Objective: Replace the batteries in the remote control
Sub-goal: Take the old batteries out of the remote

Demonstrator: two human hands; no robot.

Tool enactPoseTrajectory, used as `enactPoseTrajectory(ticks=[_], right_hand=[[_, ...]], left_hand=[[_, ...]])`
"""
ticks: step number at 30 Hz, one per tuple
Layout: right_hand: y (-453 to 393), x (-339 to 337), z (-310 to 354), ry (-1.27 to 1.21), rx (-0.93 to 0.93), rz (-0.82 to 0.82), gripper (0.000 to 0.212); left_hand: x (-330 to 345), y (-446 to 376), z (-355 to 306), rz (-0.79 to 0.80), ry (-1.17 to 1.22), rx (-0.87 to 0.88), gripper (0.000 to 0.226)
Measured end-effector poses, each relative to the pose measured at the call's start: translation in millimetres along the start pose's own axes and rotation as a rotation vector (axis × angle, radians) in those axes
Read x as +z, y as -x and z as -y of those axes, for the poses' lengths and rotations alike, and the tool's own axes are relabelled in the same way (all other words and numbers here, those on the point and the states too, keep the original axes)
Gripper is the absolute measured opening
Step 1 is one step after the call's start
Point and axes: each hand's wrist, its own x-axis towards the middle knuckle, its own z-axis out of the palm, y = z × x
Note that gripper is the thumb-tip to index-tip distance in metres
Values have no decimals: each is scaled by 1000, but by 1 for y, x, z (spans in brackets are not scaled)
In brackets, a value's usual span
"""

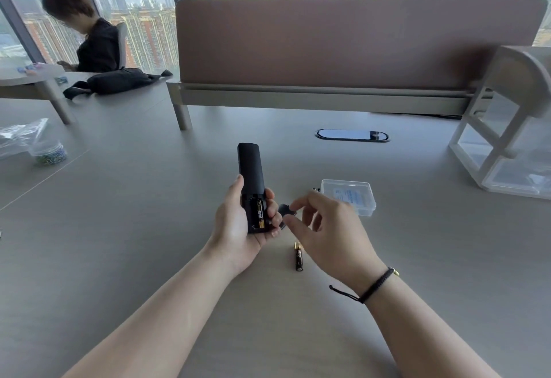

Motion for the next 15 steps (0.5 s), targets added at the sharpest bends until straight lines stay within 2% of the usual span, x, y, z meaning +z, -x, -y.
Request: enactPoseTrajectory(ticks=[2,6,9,15], right_hand=[[2,-1,5,-29,-118,-22,9],[7,6,8,18,-270,60,15],[7,10,5,15,-296,74,19],[6,10,4,-23,-351,52,9]], left_hand=[[2,1,1,-1,47,-12,51],[5,3,3,55,93,-35,44],[8,5,4,44,106,-44,44],[10,8,2,19,136,-83,44]])
